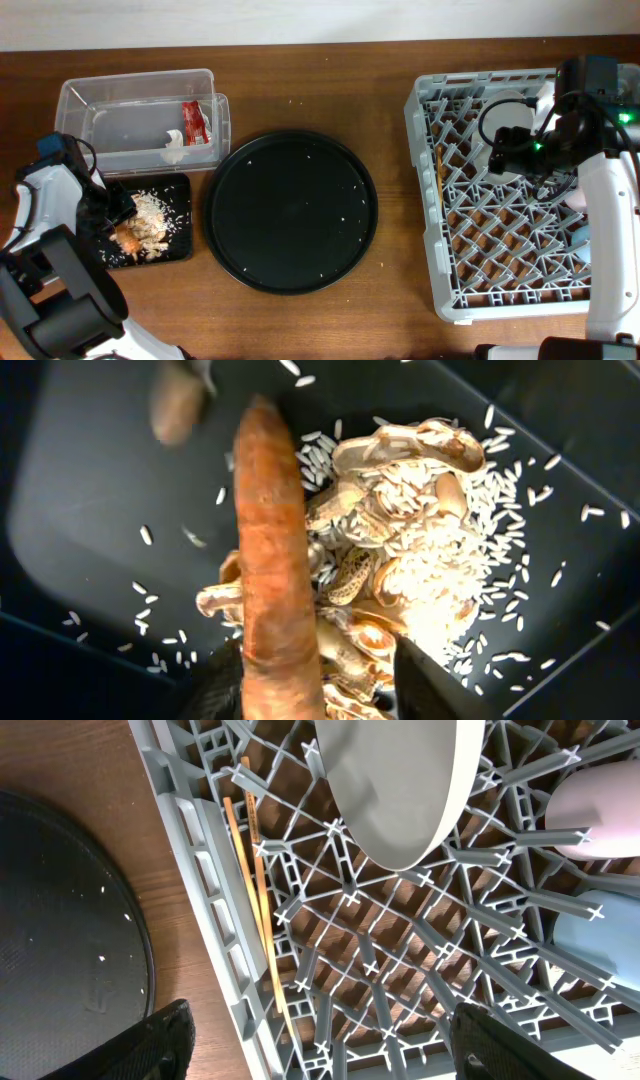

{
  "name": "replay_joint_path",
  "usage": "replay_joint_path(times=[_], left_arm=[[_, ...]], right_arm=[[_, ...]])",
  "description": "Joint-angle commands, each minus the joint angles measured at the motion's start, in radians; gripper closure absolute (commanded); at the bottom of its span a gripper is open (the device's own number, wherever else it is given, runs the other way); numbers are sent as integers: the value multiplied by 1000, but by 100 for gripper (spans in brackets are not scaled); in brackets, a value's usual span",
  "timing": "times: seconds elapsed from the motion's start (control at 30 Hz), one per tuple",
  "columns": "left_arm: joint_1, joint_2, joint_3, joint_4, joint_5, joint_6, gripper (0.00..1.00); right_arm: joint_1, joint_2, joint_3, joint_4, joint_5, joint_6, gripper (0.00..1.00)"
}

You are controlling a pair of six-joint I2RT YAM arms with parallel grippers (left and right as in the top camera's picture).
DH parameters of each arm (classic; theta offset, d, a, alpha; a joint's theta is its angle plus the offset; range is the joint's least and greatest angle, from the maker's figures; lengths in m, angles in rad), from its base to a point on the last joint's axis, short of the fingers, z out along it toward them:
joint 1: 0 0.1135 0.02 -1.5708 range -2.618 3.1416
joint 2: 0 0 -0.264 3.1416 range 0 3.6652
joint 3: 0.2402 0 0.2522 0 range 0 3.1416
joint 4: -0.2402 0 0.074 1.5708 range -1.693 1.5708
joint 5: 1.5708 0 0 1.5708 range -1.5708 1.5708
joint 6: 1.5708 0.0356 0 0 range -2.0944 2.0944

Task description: Sort waste into correct bins and load items into the dishwasher rack

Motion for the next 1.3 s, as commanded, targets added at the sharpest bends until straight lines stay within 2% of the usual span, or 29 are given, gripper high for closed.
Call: replay_joint_path(times=[0.0, 0.13, 0.23, 0.27, 0.33, 0.37, 0.57, 0.63, 0.67, 0.73, 0.83, 0.93, 0.97, 1.0, 1.03, 1.1, 1.17, 1.27], left_arm=[[5, -2, 28, -27, 14, 2, 46], [-7, -59, 117, -107, 118, 3, 47], [-74, -140, 126, -116, 167, 7, 48], [-105, -157, 126, -119, 167, 8, 53], [-196, -165, 126, -128, 166, 11, 73], [-249, -161, 124, -130, 163, 18, 80], [-544, -133, 98, -114, 125, 17, 100], [-634, -117, 87, -90, 124, 17, 100], [-668, -108, 87, -86, 124, 17, 99], [-713, -104, 87, -86, 121, 5, 99], [-712, -104, 87, -96, 121, 2, 100], [-703, -104, 87, -113, 120, 3, 100], [-702, -104, 87, -113, 117, 2, 99], [-702, -104, 87, -112, 117, 2, 100], [-702, -104, 87, -112, 114, 2, 100], [-702, -104, 87, -112, 113, 2, 100], [-702, -104, 87, -109, 113, 2, 100], [-702, -104, 87, -109, 113, 2, 99]], right_arm=[[5, 2, -3, 0, -5, 0, 19], [5, 2, -3, 1, -5, 0, 19], [5, 2, -3, 4, -5, 0, 19], [5, 2, -3, 4, -5, 0, 19], [5, 2, -3, 4, -5, 0, 19], [5, 2, -3, 4, -5, 0, 19], [5, 2, -3, 4, -5, 1, 19], [5, 2, -3, 3, -33, -5, 22], [5, 2, -3, 2, -90, -48, 30], [7, 3, -3, 2, -224, -128, 35], [41, 18, -7, 8, -250, -147, 35], [133, 56, -38, 26, -249, -147, 36], [181, 80, -47, 34, -249, -147, 45], [234, 108, -49, 50, -249, -146, 60], [268, 127, -49, 66, -249, -146, 69], [334, 172, -49, 103, -248, -135, 73], [389, 231, -49, 140, -253, -92, 96], [440, 301, -49, 179, -264, -79, 96]])
